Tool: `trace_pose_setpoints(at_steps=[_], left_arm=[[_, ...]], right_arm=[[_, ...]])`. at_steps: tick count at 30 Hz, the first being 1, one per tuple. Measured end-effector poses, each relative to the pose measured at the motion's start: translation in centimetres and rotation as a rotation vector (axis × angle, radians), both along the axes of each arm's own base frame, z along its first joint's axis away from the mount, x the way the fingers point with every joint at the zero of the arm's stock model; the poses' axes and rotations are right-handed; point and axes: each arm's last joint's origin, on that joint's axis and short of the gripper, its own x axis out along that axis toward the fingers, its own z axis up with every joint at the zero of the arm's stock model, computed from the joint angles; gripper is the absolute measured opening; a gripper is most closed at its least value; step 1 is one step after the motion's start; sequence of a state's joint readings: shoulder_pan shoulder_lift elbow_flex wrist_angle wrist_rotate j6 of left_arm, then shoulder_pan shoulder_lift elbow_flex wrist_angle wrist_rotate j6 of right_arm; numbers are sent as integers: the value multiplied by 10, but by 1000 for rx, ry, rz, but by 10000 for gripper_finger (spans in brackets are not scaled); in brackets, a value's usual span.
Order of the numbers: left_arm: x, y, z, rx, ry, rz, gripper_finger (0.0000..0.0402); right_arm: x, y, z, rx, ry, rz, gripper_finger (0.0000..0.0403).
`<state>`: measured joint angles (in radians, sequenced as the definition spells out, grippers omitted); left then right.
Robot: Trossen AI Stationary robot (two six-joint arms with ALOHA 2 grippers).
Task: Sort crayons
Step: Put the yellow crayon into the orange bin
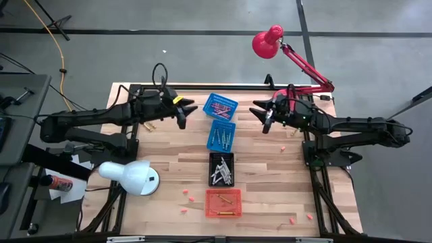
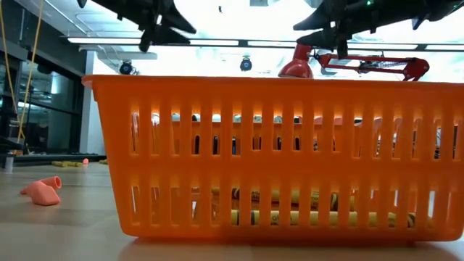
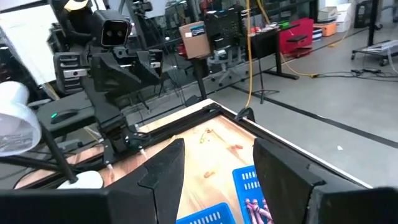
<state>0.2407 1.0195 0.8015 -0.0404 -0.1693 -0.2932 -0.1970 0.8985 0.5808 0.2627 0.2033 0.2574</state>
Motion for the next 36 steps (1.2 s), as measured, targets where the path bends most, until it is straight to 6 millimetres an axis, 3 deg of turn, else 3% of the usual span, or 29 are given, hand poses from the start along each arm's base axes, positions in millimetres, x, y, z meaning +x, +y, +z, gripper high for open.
trace_pose_setpoints(at_steps=[5, 11, 17, 27, 36], left_arm=[[-14, 26, -2, -146, 123, 318, 149], [-44, 48, -47, -496, 338, 707, 149], [-55, 47, -91, -745, 405, 864, 149], [-75, 36, -136, -976, 292, 1200, 146], [-83, 32, -151, -1039, 226, 1323, 121]], right_arm=[[3, -1, -3, 6, 16, -15, 185], [11, -3, -11, 54, 45, -19, 185], [19, -4, -22, 111, 77, -25, 185], [24, -4, -28, 124, 104, 6, 185], [24, -4, -28, 91, 117, 11, 185]])
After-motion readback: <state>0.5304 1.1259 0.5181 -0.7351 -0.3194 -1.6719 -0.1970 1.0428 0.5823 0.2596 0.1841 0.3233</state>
